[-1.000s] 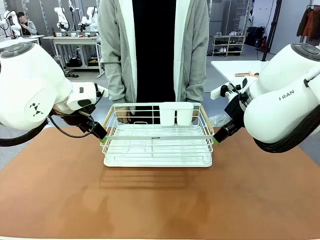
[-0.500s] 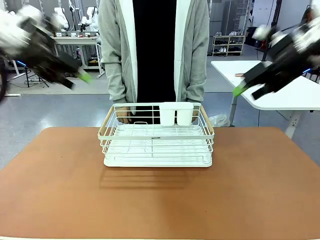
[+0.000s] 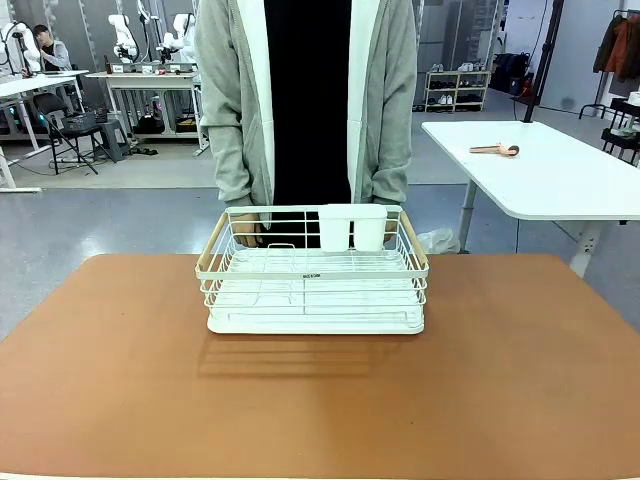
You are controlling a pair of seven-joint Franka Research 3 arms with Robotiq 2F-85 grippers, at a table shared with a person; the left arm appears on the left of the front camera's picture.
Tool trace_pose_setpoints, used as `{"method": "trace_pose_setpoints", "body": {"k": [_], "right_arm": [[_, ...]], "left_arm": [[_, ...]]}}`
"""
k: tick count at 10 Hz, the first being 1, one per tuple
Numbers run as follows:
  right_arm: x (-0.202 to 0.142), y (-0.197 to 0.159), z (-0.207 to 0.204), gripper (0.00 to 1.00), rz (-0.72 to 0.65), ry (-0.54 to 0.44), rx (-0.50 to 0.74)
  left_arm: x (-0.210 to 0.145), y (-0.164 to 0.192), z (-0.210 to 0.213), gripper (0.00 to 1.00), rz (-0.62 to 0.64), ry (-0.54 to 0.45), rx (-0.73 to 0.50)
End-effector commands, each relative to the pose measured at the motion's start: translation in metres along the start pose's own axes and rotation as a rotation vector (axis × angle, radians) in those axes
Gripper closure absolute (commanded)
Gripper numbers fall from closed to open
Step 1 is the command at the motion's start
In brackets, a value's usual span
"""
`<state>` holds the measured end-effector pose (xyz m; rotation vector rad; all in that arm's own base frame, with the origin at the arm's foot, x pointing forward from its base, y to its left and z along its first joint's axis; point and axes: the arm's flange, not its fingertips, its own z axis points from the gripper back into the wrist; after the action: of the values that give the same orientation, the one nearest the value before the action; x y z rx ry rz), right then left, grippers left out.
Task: Clean the table.
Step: Pick up the Lint Roller when the human hands it over.
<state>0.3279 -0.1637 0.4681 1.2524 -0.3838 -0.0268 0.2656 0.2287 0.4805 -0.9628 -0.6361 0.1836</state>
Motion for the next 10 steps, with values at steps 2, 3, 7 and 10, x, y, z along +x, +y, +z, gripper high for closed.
{"method": "trace_pose_setpoints", "body": {"k": [2, 3, 7, 10], "right_arm": [[0.008, -0.069, -0.016, 0.0, -0.165, -0.003, -0.005], [0.008, -0.078, -0.02, 0.0, -0.209, -0.033, -0.03], [-0.009, -0.065, 0.005, 0.0, -0.163, -0.034, 0.016], [-0.009, -0.065, 0.005, 0.0, -0.163, -0.034, 0.016]], "left_arm": [[0.006, 0.042, -0.036, 0.0, 0.169, 0.028, 0.034], [0.011, 0.044, -0.046, 0.0, 0.179, 0.033, 0.051], [-0.013, 0.049, -0.008, 0.0, 0.156, 0.007, 0.035], [-0.013, 0.049, -0.008, 0.0, 0.156, 0.007, 0.035]]}}
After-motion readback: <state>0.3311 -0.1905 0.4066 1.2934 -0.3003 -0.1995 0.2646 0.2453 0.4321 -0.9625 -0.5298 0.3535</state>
